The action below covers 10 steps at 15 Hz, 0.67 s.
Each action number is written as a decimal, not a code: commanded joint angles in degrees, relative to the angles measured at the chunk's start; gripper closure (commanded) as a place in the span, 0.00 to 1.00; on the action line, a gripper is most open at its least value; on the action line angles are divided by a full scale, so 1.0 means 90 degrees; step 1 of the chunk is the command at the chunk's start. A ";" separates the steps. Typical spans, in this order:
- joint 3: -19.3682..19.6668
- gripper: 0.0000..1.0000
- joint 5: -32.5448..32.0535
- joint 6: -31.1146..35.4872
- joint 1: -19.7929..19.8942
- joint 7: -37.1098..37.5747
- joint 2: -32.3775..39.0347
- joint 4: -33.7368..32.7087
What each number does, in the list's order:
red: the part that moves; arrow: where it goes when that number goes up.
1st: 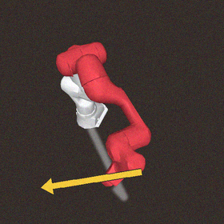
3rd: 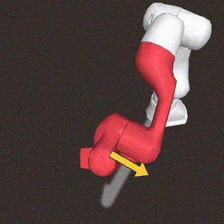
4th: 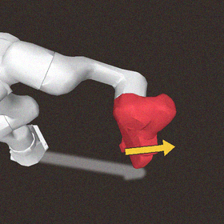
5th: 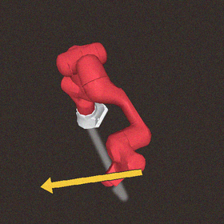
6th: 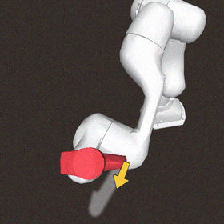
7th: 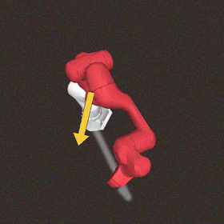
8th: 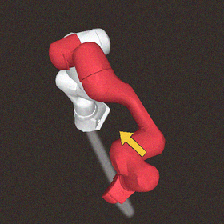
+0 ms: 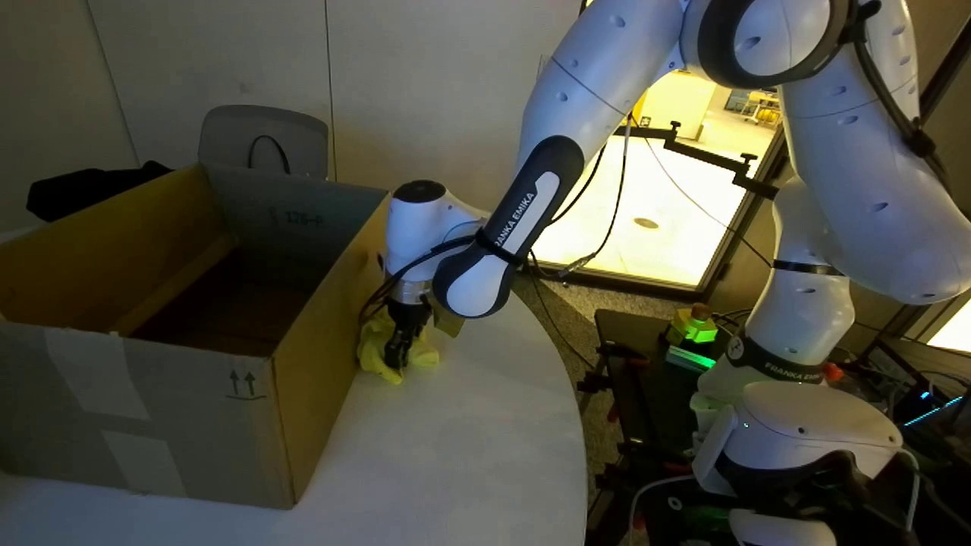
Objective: Pick up the marker from the table and wrap it on the cloth, then pick up the cloth and put it in the box
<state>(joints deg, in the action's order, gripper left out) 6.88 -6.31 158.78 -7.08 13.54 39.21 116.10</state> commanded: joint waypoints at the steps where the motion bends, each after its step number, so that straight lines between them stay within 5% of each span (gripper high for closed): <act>1: 0.0159 0.85 -0.0004 -0.0017 -0.0068 -0.0018 -0.0028 0.0058; 10: 0.0030 0.89 -0.0126 -0.0592 0.0455 -0.1122 -0.1847 0.1651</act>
<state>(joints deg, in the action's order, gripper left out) 7.74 -6.37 156.48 -4.93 7.68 32.81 123.40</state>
